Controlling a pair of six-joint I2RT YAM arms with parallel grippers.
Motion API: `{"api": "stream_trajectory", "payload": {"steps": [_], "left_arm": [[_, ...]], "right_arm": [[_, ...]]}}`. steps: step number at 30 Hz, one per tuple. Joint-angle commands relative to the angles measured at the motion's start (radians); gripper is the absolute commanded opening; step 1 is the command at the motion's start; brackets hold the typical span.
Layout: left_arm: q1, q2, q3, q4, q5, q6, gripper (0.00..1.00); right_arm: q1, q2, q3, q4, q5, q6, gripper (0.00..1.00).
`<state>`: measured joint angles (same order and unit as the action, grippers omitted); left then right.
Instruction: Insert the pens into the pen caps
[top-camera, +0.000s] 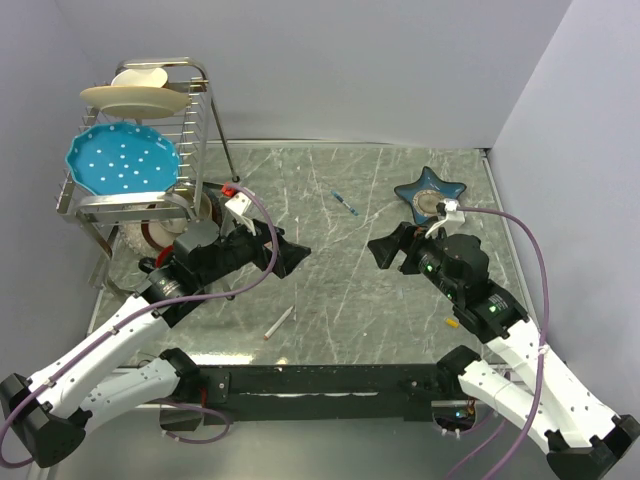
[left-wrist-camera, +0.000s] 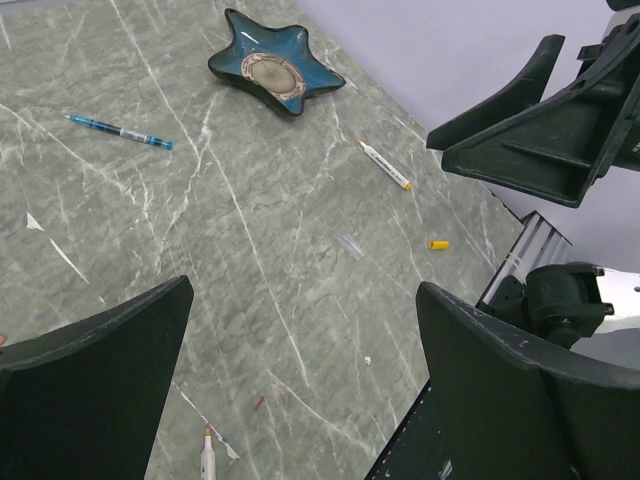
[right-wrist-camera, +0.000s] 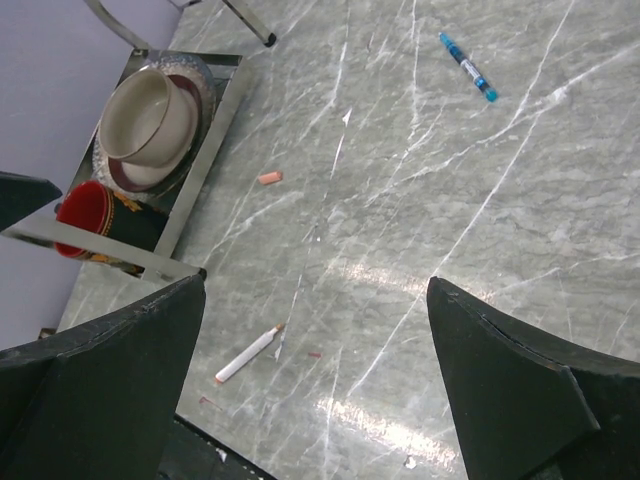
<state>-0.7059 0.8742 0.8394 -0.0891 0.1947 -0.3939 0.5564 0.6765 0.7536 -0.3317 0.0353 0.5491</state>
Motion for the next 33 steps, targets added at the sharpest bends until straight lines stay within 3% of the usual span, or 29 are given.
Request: {"api": "stream_trajectory", "payload": {"steps": [1, 9, 14, 17, 21, 22, 25, 27, 31, 33], "left_arm": [[-0.006, -0.02, 0.027, 0.017, -0.008, 0.021, 0.99], [-0.007, -0.021, 0.026, 0.019, -0.012, 0.021, 0.99], [-0.009, -0.02, 0.029, 0.014, -0.017, 0.021, 0.99], [-0.01, -0.017, 0.03, 0.011, -0.014, 0.02, 0.99], [-0.012, -0.011, 0.033, 0.011, -0.003, 0.017, 0.99], [-0.012, -0.009, 0.035, 0.009, -0.008, 0.017, 0.99], [-0.015, -0.015, 0.04, -0.001, -0.003, 0.02, 0.99], [-0.017, -0.029, 0.036, 0.005, -0.001, 0.021, 0.99], [-0.018, -0.044, 0.033, 0.008, -0.004, 0.024, 0.99], [-0.018, -0.053, 0.038, 0.0, -0.015, 0.029, 0.99]], "right_arm": [[-0.003, -0.015, 0.036, 0.033, 0.008, -0.012, 1.0], [-0.003, 0.066, 0.038, 0.091, 0.126, -0.067, 1.0], [-0.006, 0.28, 0.131, 0.14, 0.326, -0.271, 1.0], [-0.036, 0.502, 0.2, 0.189, 0.307, -0.409, 0.99], [-0.095, 0.802, 0.424, 0.047, 0.272, -0.452, 0.87], [-0.093, 0.881, 0.488, 0.036, 0.268, -0.481, 0.8], [-0.102, 0.98, 0.567, 0.048, 0.209, -0.543, 0.67], [-0.113, 1.056, 0.634, 0.051, 0.14, -0.578, 0.66], [-0.138, 1.201, 0.768, -0.026, 0.103, -0.595, 0.52], [-0.144, 1.261, 0.815, -0.056, 0.077, -0.609, 0.51]]}}
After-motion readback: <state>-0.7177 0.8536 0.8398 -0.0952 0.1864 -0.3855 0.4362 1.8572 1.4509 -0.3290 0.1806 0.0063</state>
